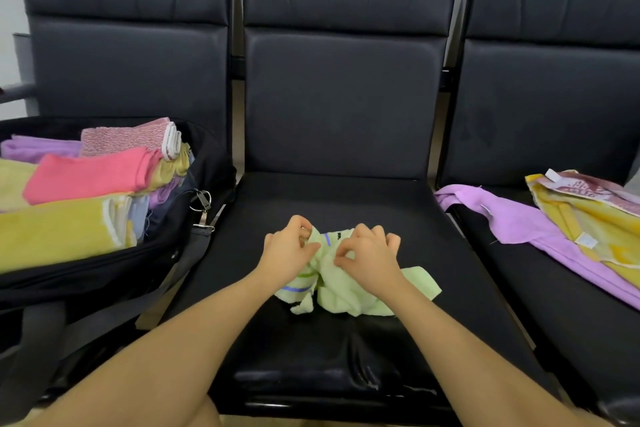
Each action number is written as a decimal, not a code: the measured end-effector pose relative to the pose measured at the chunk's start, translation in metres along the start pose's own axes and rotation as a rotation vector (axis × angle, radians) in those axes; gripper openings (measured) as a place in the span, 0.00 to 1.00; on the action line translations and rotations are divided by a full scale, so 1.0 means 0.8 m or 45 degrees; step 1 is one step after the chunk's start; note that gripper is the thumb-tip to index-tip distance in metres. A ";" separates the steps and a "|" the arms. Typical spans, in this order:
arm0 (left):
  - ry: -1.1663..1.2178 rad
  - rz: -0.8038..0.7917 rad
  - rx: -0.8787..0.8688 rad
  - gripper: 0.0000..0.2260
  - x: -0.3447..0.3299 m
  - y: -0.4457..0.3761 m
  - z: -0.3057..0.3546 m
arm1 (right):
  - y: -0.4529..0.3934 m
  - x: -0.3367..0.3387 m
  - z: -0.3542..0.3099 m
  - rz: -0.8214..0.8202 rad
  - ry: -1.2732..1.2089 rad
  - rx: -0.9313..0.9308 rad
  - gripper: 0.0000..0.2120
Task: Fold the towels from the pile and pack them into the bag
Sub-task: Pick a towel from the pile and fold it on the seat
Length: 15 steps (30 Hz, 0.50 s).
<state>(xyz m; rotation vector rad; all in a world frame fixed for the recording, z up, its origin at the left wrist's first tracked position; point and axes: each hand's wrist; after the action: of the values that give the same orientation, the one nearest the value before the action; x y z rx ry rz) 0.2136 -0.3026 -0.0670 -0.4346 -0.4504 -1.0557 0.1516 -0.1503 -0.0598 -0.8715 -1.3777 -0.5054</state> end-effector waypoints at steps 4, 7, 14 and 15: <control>-0.197 0.051 -0.070 0.06 -0.011 -0.004 0.002 | -0.004 0.007 0.011 0.265 -0.267 -0.049 0.05; -0.197 0.157 -0.119 0.08 -0.009 -0.007 0.007 | -0.001 0.030 0.017 0.359 -0.546 -0.106 0.07; 0.230 0.541 -0.372 0.06 0.048 0.002 0.071 | 0.018 0.100 0.023 0.554 -1.021 -0.120 0.09; 0.295 0.579 -0.426 0.04 0.057 0.006 0.082 | 0.020 0.110 0.021 0.592 -1.049 -0.089 0.08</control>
<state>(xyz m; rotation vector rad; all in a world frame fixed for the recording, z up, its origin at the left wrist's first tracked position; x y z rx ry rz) 0.2277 -0.2979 0.0112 -0.6664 0.0398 -0.7242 0.1675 -0.1122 0.0214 -1.5041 -1.8079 0.2062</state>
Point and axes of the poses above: each hand's wrist, its own y-axis away from the middle knuckle, its own x-axis out of the back of the hand, z = x × y, and after that the axes turned 13 degrees about y, right-handed
